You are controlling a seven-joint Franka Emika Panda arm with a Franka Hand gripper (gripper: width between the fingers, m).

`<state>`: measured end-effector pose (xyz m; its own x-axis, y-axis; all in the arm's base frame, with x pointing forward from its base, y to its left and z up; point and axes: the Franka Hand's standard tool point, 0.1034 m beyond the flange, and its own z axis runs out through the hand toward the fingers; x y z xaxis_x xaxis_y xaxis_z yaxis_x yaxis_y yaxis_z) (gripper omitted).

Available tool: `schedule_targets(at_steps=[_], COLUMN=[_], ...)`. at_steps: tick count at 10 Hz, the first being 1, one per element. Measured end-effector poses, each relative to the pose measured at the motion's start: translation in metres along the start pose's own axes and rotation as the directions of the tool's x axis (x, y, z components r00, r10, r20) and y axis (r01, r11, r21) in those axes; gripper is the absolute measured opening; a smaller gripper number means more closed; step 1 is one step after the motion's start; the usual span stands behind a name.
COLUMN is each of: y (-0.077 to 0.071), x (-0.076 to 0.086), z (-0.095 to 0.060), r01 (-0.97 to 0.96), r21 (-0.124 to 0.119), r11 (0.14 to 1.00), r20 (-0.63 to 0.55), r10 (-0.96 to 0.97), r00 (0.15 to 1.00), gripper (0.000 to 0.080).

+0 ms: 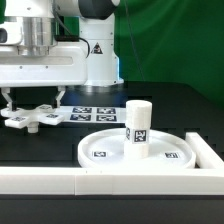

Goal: Assemble round table

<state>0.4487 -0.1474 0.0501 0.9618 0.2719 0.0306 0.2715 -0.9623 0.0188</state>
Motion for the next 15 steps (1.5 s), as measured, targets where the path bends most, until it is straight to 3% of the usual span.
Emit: schedule_targets(at_steps=[4, 5, 15], y=[0.001, 0.002, 0.000], x=[-0.002, -0.005, -0.015], z=[0.001, 0.003, 0.015], r01=[0.015, 0.055, 0.103], r21=[0.000, -0.013, -0.002], r11=[1.000, 0.998, 0.995], r20=[0.002, -0.005, 0.019], r10=[-0.015, -0.055, -0.103], r00=[1.000, 0.998, 0.995], gripper=[0.0649, 0.0649, 0.0649])
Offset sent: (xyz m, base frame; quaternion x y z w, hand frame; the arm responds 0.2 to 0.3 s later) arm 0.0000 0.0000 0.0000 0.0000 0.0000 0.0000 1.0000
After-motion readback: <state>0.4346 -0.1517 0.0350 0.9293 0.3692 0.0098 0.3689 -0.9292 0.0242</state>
